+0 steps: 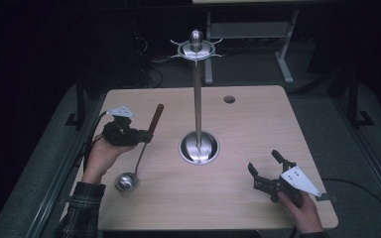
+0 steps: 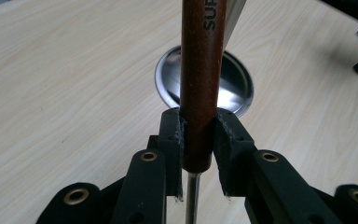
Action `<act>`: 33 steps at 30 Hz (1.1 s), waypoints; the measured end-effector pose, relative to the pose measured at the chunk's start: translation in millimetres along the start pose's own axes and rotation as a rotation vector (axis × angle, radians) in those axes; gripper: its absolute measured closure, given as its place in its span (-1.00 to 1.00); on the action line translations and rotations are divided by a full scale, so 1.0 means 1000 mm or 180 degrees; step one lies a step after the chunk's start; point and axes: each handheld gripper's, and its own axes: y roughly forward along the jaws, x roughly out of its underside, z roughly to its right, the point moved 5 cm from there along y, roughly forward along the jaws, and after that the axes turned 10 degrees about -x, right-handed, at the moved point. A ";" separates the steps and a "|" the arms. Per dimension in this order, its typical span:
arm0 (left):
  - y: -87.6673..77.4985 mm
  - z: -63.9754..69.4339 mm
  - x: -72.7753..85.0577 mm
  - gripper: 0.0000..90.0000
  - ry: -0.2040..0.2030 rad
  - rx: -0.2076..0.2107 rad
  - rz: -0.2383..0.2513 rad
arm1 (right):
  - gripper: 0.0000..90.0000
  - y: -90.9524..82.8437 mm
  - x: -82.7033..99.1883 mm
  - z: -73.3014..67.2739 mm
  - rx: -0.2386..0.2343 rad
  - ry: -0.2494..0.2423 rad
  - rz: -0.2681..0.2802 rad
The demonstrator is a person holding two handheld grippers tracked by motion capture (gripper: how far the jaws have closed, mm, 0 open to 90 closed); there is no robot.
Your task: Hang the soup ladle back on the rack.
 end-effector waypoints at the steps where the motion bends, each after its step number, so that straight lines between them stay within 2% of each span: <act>1: 0.000 0.000 0.000 0.64 0.0000 0.0000 0.0000 | -0.86 0.000 0.000 0.000 0.0000 0.0000 0.0000; 13: -0.028 0.004 -0.010 0.64 0.0025 0.0033 0.0247 | -0.86 0.000 0.000 0.000 0.0003 0.0003 -0.0003; 27: -0.042 0.011 -0.017 0.63 0.0123 0.0038 0.0358 | -0.86 0.000 0.000 0.000 0.0003 0.0000 -0.0001; 33: -0.049 0.013 -0.022 0.63 0.0124 0.0070 0.0479 | -0.86 0.000 0.000 0.000 0.0002 0.0000 0.0001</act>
